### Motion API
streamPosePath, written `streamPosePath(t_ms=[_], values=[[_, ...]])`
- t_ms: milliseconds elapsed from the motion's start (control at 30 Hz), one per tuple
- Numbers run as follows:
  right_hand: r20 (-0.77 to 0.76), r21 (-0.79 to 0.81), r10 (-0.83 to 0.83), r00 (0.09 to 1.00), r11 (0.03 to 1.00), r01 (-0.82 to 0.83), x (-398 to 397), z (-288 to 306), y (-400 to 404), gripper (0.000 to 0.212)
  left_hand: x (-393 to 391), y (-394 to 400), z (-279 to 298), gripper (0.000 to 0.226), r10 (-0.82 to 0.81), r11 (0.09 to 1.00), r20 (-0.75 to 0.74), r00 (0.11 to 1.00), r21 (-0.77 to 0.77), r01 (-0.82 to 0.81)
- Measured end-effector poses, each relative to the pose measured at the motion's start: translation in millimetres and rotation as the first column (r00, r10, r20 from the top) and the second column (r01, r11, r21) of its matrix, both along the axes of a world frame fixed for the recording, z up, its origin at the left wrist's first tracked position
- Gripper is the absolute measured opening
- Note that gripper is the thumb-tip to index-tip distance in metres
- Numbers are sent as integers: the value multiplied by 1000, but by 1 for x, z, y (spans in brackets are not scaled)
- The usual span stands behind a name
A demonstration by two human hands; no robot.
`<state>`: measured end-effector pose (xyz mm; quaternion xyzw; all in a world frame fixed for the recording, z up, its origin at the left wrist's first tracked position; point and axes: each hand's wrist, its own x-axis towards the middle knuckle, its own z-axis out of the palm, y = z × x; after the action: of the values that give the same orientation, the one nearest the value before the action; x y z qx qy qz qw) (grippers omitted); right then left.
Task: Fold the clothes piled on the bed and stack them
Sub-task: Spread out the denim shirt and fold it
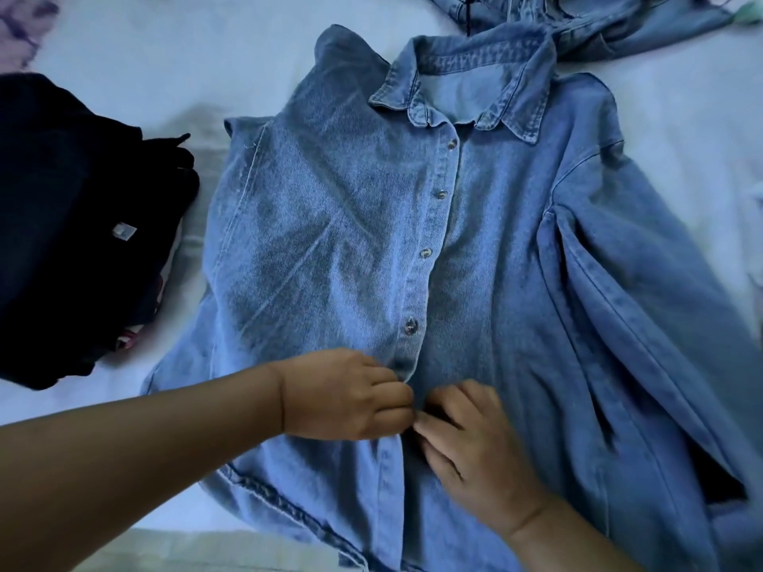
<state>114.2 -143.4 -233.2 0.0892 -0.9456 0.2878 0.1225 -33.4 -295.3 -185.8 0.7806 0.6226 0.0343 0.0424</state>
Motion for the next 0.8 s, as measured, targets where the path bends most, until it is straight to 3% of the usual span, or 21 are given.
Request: streamPosePath(t_ms=[233, 467, 633, 800], values=[[-32, 82, 59, 998, 995, -56, -16, -3, -13, 20, -1, -13, -3, 24, 141, 988, 110, 984, 42, -146], [12, 115, 275, 961, 955, -275, -32, -3, -8, 22, -3, -28, -6, 24, 155, 981, 141, 978, 96, -170], [14, 243, 305, 952, 923, -299, -39, -4, -10, 15, -3, -32, -9, 22, 158, 980, 153, 976, 94, -174], [-70, 350, 324, 943, 894, -281, -43, -3, -13, 23, -3, -37, -16, 21, 169, 979, 146, 975, 88, -183]])
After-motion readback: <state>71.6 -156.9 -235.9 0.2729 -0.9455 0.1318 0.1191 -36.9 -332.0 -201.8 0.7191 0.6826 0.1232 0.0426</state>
